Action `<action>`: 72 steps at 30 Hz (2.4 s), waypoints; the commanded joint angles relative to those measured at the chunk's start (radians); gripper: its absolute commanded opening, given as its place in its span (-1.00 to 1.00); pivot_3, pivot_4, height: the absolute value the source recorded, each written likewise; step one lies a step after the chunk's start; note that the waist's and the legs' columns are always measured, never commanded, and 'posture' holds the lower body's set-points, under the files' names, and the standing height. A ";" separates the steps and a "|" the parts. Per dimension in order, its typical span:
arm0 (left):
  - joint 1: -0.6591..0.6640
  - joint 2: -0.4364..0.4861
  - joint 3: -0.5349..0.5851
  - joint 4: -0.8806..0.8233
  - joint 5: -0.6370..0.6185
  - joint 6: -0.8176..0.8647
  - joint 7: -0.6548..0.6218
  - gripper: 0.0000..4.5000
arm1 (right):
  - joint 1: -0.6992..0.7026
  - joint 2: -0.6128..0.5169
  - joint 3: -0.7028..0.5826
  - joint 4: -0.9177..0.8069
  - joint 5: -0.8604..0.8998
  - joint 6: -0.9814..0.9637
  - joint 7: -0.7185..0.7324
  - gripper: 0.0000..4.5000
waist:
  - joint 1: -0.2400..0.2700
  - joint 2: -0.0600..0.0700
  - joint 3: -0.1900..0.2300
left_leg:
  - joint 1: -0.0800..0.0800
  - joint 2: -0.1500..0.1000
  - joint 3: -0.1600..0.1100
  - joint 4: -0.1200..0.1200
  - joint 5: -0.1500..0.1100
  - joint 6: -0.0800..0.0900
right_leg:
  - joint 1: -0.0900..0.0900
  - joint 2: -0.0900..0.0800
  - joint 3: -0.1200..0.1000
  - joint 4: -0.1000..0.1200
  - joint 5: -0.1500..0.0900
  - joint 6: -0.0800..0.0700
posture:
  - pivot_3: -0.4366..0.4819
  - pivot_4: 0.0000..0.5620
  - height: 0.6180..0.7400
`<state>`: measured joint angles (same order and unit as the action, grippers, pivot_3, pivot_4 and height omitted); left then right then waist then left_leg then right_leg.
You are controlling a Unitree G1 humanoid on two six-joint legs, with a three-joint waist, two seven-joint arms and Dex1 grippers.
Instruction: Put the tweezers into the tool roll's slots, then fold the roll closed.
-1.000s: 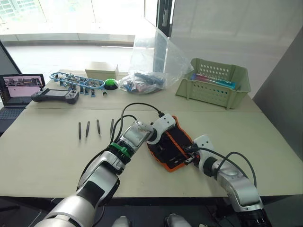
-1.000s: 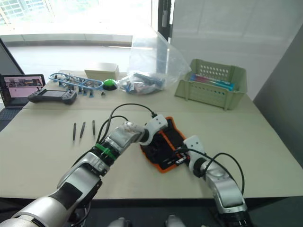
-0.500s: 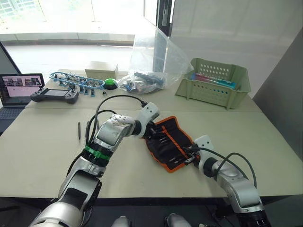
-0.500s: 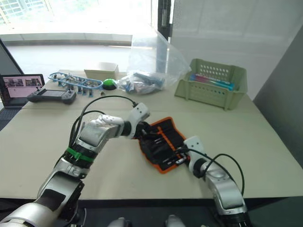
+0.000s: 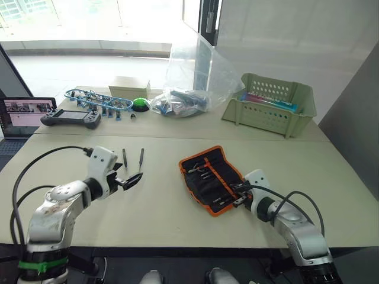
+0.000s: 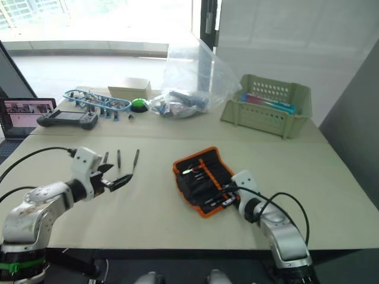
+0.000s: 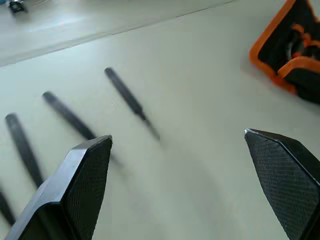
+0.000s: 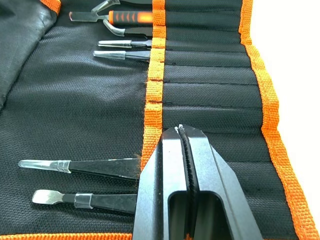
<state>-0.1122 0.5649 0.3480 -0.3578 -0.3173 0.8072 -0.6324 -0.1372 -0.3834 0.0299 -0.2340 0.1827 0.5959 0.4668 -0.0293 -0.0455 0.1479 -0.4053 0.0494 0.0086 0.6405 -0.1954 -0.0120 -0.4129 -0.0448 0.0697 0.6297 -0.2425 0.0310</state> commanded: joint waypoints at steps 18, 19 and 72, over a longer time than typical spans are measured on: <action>0.341 -0.221 0.135 -0.262 0.051 -0.014 0.390 0.99 | 0.039 -0.053 -0.011 -0.002 0.029 0.022 0.036 -1.00 | 0.015 -0.001 -0.001 | -0.003 0.001 0.004 0.000 -0.003 -0.005 | -0.006 0.000 0.001 0.001 -0.001 -0.003 | -0.05 -0.47 1.00; 0.333 -0.217 0.133 -0.254 0.054 -0.015 0.397 0.99 | 0.039 -0.052 -0.011 -0.002 0.030 0.023 0.035 -1.00 | 0.015 -0.001 -0.001 | -0.003 0.001 0.004 0.000 -0.003 -0.005 | -0.006 0.000 0.001 0.001 -0.001 -0.003 | -0.05 -0.47 1.00; -0.301 -0.235 -0.071 0.681 0.168 -0.249 0.541 -0.99 | 0.005 -0.057 -0.051 -0.026 0.037 0.054 0.000 -1.00 | 0.031 0.014 -0.009 | 0.001 -0.002 0.003 0.000 0.000 -0.001 | 0.000 0.001 0.000 0.001 0.003 -0.001 | -0.05 -0.47 1.00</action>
<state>-0.4362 0.3534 0.2970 0.2829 -0.1451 0.5221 -0.0858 -0.1267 -0.4340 -0.0117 -0.2518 0.2186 0.6474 0.4716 0.0014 -0.0315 0.1393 -0.4040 0.0478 0.0120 0.6405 -0.1957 -0.0126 -0.4131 -0.0444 0.0699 0.6306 -0.2395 0.0301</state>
